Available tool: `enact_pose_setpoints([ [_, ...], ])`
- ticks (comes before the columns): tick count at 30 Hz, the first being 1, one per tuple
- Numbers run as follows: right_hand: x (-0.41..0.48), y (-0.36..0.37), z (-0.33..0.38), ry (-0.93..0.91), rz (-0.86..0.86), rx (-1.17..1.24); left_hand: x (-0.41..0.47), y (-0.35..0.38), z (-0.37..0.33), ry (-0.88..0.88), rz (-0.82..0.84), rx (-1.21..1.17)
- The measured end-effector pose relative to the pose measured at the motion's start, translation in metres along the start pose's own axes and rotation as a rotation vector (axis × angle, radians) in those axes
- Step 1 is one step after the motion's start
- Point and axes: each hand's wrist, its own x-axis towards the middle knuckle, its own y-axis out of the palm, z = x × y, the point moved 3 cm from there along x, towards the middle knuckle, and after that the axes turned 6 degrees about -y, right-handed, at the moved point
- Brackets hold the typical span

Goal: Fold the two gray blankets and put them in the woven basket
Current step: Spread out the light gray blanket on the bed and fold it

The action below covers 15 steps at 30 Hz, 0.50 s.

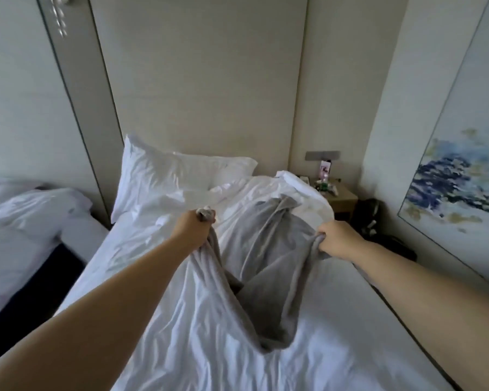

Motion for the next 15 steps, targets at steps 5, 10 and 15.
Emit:
enact_pose_setpoints([
  [5, -0.073, 0.142, -0.029, 0.122, 0.355, 0.079, -0.06, 0.089, 0.098, -0.182, 0.249, 0.126],
  [10, -0.169, 0.243, -0.049, 0.232, 0.648, 0.077, -0.137, 0.142, 0.192, -0.394, 0.485, 0.195],
  [15, -0.231, 0.294, -0.075, 0.44, 0.759, 0.21, -0.191, 0.164, 0.259, -0.629, 0.59, 0.191],
])
